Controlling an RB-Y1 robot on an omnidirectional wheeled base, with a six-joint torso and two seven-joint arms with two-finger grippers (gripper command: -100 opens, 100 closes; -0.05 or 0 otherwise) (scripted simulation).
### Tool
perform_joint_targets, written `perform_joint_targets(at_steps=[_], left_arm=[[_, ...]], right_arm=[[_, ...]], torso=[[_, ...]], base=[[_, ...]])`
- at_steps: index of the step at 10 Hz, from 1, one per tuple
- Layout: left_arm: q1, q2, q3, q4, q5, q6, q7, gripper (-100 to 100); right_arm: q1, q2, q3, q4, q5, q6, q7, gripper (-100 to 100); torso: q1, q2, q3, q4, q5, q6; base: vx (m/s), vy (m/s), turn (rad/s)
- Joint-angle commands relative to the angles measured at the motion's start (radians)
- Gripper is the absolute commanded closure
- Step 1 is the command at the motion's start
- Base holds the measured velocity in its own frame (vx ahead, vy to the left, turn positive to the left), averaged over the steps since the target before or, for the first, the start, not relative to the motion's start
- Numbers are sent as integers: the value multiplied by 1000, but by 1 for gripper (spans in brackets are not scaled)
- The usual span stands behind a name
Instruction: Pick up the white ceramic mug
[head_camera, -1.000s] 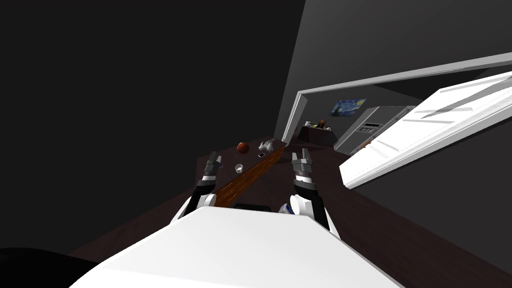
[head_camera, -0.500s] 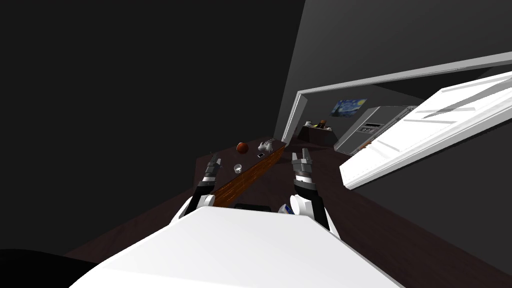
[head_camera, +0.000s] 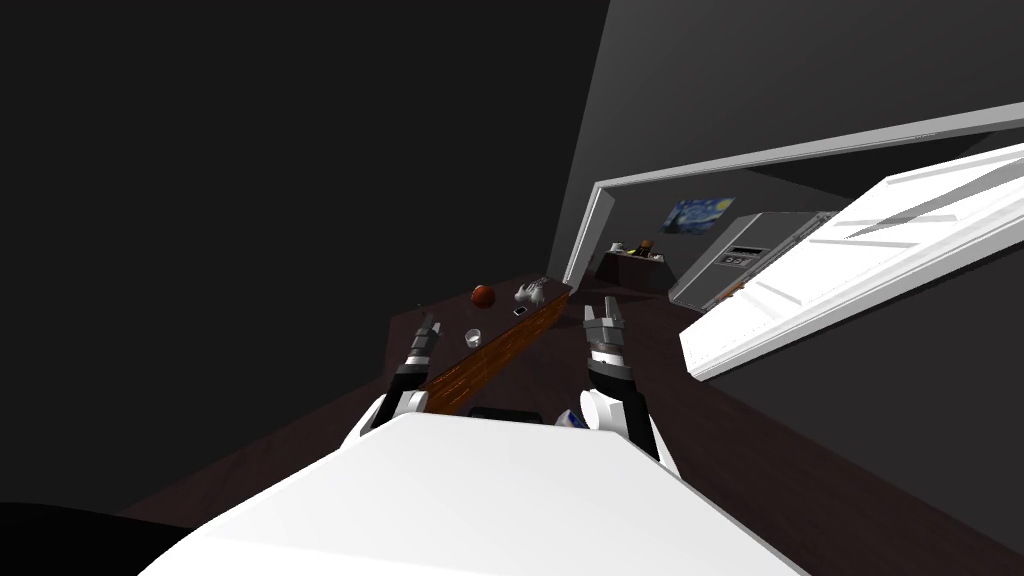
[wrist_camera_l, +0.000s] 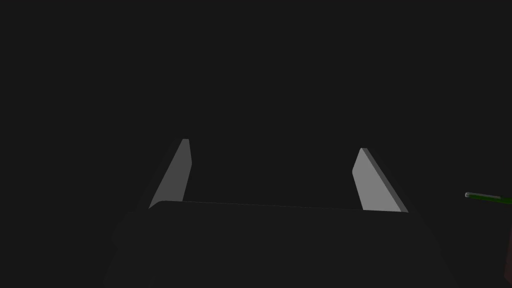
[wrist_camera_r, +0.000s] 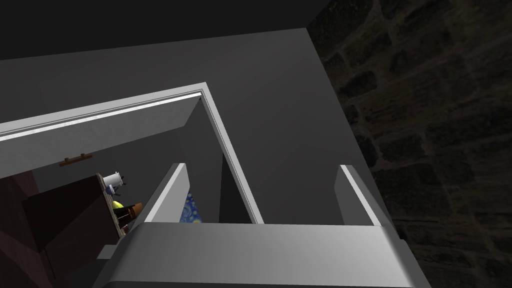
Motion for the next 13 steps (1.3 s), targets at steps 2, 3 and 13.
perform_joint_targets(at_steps=[2, 3, 13], left_arm=[[-27, 10, 22, 74, -1, -9, 13, -100], [-27, 10, 22, 103, -1, -9, 13, -100], [-136, 15, 96, 416, -4, -36, 61, -100]], right_arm=[[0, 0, 0, 0, 0, 0, 0, 0], [0, 0, 0, 0, 0, 0, 0, 0], [0, 0, 0, 0, 0, 0, 0, 0]], torso=[[0, 0, 0, 0, 0, 0], [0, 0, 0, 0, 0, 0], [0, 1, 0, 0, 0, 0]], base=[[14, -34, 8], [10, -34, 5], [15, -40, 7]])
